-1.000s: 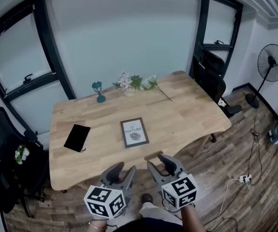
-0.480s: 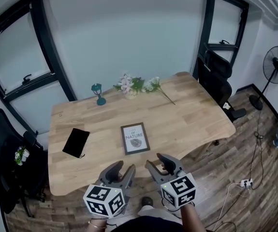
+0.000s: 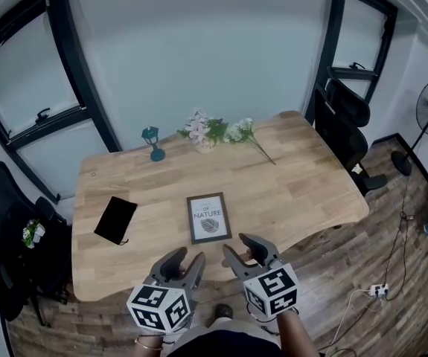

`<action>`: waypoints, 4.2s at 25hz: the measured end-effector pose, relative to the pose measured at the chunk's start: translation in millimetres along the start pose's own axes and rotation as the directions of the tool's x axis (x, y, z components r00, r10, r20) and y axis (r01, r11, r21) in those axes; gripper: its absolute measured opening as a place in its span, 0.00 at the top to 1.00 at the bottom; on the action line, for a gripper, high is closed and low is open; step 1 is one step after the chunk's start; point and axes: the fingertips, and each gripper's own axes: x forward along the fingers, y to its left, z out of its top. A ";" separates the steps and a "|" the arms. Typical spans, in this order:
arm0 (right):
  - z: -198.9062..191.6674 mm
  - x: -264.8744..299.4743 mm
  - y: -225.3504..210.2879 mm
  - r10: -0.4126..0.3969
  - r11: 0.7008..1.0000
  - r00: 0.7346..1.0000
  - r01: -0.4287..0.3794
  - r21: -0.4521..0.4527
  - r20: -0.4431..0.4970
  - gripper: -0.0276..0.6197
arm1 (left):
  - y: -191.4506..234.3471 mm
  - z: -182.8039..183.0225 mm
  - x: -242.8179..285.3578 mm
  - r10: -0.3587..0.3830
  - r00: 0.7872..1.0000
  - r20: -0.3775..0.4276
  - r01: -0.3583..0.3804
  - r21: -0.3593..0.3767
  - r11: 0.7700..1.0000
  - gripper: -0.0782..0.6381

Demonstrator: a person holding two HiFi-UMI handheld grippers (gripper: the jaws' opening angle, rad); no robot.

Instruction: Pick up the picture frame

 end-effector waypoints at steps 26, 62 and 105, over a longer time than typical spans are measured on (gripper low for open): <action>-13.6 74.1 -37.3 0.002 1.000 0.995 0.000 0.022 -0.096 0.73 | 57.3 8.7 51.1 0.025 0.998 -0.055 -0.028 -0.044 0.999 0.65; -84.6 181.3 -96.7 -0.067 0.993 0.945 0.094 0.069 -0.320 0.73 | 147.4 -43.1 155.5 -0.053 0.955 -0.291 0.018 -0.119 0.993 0.65; -203.7 228.7 -133.2 -0.028 0.966 0.805 0.175 0.192 -0.593 0.73 | 197.8 -147.7 216.6 -0.037 0.855 -0.517 -0.109 -0.249 0.962 0.65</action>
